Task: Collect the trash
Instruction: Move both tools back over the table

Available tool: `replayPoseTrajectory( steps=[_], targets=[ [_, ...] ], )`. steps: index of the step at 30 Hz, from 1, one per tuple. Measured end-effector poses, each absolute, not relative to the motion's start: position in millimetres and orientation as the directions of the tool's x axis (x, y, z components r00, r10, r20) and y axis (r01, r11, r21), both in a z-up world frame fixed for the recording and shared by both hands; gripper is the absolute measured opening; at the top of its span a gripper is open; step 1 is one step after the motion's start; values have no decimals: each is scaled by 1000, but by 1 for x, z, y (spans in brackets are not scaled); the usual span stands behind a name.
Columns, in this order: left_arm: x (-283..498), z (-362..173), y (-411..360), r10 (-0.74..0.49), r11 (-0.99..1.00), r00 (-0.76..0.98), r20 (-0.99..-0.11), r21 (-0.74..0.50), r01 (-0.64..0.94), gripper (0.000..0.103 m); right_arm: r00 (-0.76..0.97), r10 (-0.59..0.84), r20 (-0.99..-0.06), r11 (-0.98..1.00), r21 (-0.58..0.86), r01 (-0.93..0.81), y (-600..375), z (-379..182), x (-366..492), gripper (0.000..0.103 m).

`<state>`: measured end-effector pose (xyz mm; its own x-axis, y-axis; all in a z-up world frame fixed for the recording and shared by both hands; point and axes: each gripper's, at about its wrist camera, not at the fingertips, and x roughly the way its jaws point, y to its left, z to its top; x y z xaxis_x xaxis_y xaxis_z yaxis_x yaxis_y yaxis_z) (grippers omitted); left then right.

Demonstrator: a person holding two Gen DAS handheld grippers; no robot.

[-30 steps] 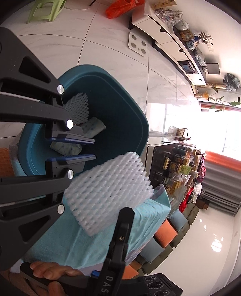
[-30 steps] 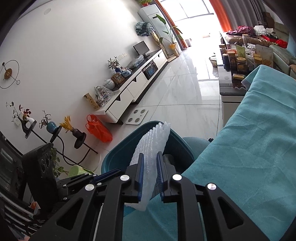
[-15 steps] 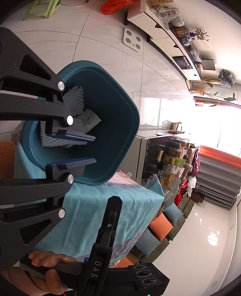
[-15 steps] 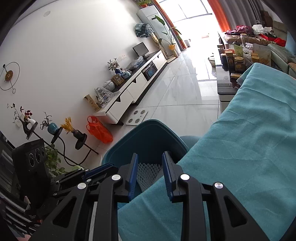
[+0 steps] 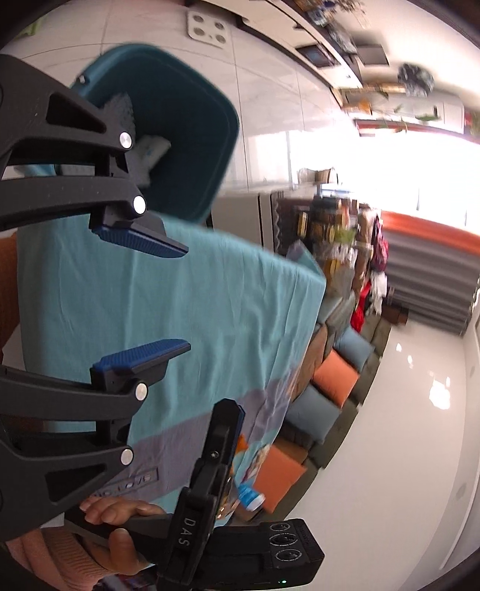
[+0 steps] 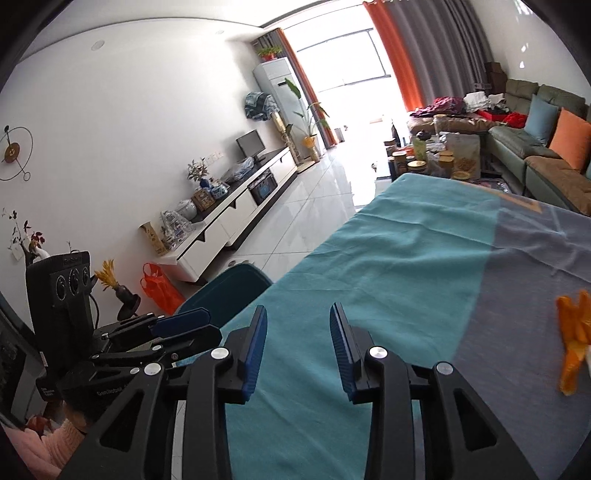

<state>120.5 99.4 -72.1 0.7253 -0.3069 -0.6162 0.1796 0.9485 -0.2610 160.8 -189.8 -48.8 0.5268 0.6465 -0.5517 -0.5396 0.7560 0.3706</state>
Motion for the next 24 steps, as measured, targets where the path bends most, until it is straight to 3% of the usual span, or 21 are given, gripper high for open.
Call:
replayPoseTrajectory(
  steps=[11, 24],
  targets=[
    [152, -72, -31, -457, 883, 622, -636, -241, 402, 45, 716, 434, -547, 899, 323, -297, -321, -49, 142, 36],
    [193, -80, -151, -509, 818, 521, -685, -198, 540, 45, 824, 171, -541, 973, 226, -54, -433, -51, 134, 47]
  ],
)
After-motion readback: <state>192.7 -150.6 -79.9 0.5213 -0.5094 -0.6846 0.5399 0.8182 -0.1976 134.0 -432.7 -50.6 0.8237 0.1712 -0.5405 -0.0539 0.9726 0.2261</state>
